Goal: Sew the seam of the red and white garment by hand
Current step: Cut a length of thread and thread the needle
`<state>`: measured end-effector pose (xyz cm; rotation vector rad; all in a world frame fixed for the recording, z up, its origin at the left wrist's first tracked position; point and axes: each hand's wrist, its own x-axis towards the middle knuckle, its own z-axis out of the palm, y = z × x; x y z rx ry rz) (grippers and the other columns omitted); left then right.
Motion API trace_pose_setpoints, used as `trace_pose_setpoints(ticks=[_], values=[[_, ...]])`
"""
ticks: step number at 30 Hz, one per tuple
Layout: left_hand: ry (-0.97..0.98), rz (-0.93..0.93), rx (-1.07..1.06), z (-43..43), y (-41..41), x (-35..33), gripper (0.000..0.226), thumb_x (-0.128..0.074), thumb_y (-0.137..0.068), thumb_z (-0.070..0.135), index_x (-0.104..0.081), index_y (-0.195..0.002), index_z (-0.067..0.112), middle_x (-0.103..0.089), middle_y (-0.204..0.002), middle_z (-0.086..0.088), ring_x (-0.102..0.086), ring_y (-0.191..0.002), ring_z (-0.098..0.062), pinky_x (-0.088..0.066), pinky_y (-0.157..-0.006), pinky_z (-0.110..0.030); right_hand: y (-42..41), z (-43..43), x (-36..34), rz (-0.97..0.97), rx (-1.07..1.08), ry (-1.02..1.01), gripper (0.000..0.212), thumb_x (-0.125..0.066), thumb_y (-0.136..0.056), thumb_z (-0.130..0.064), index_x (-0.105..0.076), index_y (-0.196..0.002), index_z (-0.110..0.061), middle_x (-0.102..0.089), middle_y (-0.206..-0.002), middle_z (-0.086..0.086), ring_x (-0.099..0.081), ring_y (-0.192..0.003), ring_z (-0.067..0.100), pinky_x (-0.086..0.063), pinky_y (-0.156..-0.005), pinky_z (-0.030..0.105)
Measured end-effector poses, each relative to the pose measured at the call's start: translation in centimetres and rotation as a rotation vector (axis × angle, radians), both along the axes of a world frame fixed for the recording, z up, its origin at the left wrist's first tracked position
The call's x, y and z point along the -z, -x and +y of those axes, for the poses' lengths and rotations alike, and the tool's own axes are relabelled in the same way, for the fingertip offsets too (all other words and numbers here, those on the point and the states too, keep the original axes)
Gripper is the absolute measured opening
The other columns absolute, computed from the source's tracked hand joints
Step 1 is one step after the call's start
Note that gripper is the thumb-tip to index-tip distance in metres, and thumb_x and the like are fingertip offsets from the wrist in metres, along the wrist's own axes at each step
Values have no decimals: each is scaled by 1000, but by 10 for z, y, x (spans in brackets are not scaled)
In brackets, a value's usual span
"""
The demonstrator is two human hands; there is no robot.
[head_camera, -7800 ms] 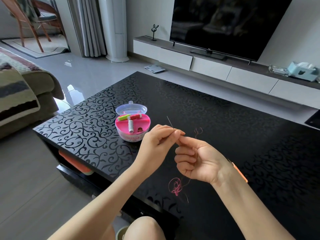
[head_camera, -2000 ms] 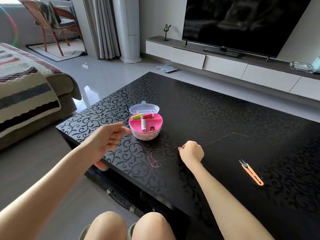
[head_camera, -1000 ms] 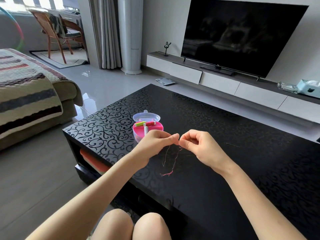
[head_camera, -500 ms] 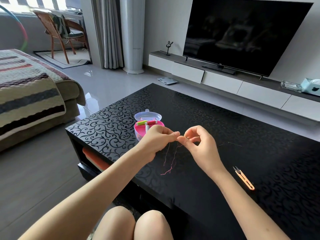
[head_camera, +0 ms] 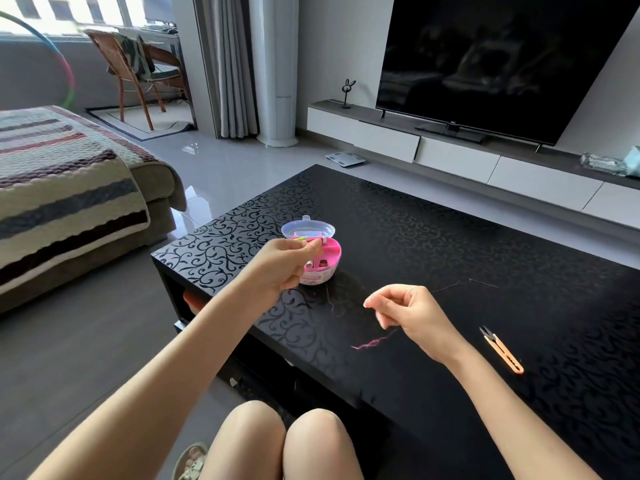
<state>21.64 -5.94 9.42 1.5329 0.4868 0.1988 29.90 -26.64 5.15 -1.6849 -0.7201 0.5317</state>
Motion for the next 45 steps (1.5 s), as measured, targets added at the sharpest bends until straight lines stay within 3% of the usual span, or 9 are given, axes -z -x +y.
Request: trace_pose_setpoints(ticks=[10,14,16,20,25,29,33,39,45], values=[[-37,133,-140,17,31,29,22,-64,-90,30,-66,-80,11,-30,-49,6,-22,-44,-8,-18,-39,-17,-27,-12,18,-54,88,247,16,-67,-88,-16,-72,-75,-9,-64,-57,4,-50,-56,15,-44,-66,28],[-114,171,-107,11,37,30,23,-65,-89,36,-69,-78,16,-28,-54,3,-22,-50,-12,-20,-43,-18,-21,-11,14,-355,-53,717,29,-68,-85,-28,-68,-114,-22,-68,-118,-5,-60,-112,9,-45,-101,31],[-133,150,-67,10,38,31,24,-65,-89,35,-71,-80,15,-30,-57,3,-23,-53,-12,-21,-46,-21,-6,-2,6,-440,-4,613,51,-68,-86,-29,-53,-134,-23,-54,-136,-9,-47,-128,6,-35,-108,26],[-173,139,9,6,41,31,26,-65,-88,37,-69,-69,20,-30,-52,6,-23,-49,-11,-20,-46,-23,43,32,-8,-115,-38,49,43,-66,-89,-13,-52,-129,-22,-60,-126,-8,-53,-117,-6,-40,-102,16],[-171,148,45,5,47,29,24,-66,-88,37,-70,-72,19,-33,-51,5,-26,-48,-10,-21,-46,-22,71,63,1,-123,-9,46,23,-65,-90,-27,-65,-111,-17,-71,-92,-3,-66,-86,3,-52,-77,19],[-184,155,90,5,52,29,27,-63,-90,35,-68,-67,23,-35,-44,13,-27,-52,-9,-22,-47,-20,73,57,-2,-231,109,-19,15,-64,-91,-18,-69,-78,-11,-56,-52,-8,-49,-51,2,-40,-54,15],[-206,203,182,10,57,29,32,-54,-95,38,-70,-71,25,-36,-61,7,-29,-57,-10,-25,-51,-20,73,39,-26,-352,-138,66,13,-66,-88,-15,-70,-76,-17,-57,-58,-9,-46,-52,4,-39,-54,16],[-276,193,409,9,59,26,34,-48,-99,31,-68,-73,24,-32,-57,8,-27,-55,-9,-23,-52,-21,49,44,-30,-354,-420,332,16,-75,-82,-20,-73,-71,-31,-50,-133,-23,-61,-99,8,-48,-92,28],[-306,206,500,16,58,21,33,-47,-100,33,-69,-77,22,-34,-53,14,-29,-53,-6,-25,-50,-17,48,52,-27,-162,-461,286,15,-69,-86,-12,-71,-72,-15,-64,-69,1,-55,-65,8,-45,-66,21]])
